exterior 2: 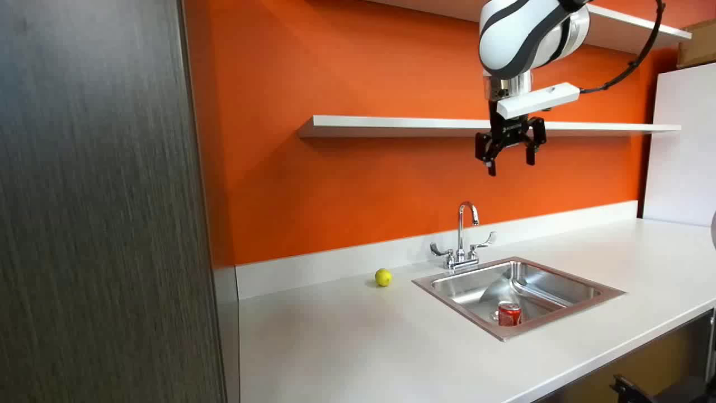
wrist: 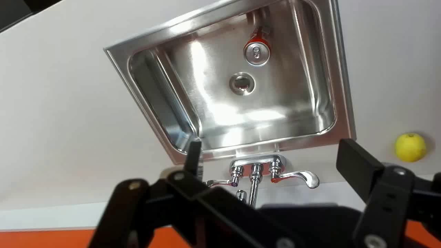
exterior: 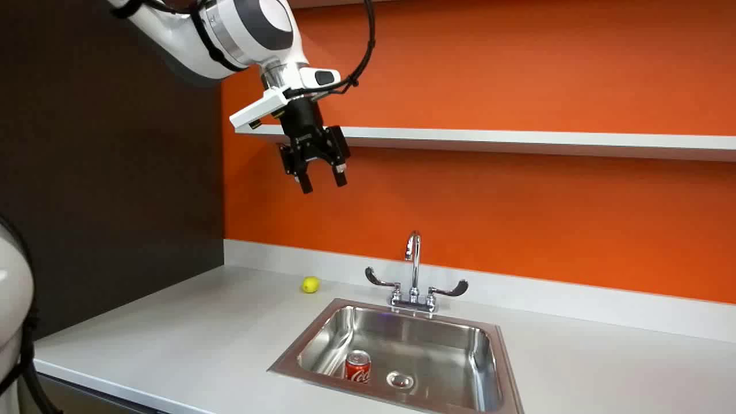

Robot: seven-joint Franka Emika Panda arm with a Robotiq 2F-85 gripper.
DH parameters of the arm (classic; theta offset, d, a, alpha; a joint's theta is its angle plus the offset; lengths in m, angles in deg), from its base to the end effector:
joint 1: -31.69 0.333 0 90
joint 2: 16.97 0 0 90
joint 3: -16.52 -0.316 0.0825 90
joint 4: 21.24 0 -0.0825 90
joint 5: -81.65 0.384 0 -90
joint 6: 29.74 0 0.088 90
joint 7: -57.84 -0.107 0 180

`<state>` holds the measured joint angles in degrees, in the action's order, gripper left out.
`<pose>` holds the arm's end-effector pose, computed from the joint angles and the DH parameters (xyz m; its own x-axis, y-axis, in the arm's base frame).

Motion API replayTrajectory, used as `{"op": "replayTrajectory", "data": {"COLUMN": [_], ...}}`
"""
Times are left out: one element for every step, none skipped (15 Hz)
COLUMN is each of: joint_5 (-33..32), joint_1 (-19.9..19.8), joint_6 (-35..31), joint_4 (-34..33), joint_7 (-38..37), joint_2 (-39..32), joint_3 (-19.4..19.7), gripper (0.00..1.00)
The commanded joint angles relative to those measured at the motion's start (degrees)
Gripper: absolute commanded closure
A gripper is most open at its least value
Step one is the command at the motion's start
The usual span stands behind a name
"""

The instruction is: Remove the can from the sink

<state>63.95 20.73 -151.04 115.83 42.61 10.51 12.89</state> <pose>0.4205 -0.0658 0.5155 0.9429 -0.2195 0.2507 -0.2835 -0.9238 0.2572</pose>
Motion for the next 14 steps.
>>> {"op": "replayTrajectory", "data": {"joint_5": [-0.4,-0.4,-0.4,-0.4,0.0,0.8,1.5,1.9,2.5,2.9,3.6,4.3,4.8,4.8], "joint_1": [0.9,0.9,0.9,0.9,1.6,2.3,2.9,3.4,3.9,4.2,4.5,4.6,4.5,4.3], "joint_6": [0.2,0.2,0.2,0.2,-1.3,-3.0,-4.6,-6.5,-8.7,-10.4,-11.8,-12.3,-12.1,-11.7], "joint_4": [-0.1,-0.1,-0.1,-0.1,0.0,0.3,0.6,1.1,1.7,2.1,2.4,2.6,2.6,2.6], "joint_7": [-0.3,-0.3,-0.3,-0.3,2.4,4.8,7.3,9.6,11.9,14.0,16.0,17.2,18.1,17.9], "joint_2": [-0.1,-0.1,-0.1,-0.1,-0.9,-1.4,-2.1,-2.8,-3.6,-4.6,-5.6,-6.9,-8.2,-9.5], "joint_3": [0.8,0.8,0.8,0.8,1.9,3.1,4.2,5.3,6.4,7.4,8.4,9.0,9.3,9.2], "gripper": [0.00,0.00,0.00,0.00,0.00,0.00,0.00,0.00,0.00,0.00,0.00,0.00,0.00,0.00]}}
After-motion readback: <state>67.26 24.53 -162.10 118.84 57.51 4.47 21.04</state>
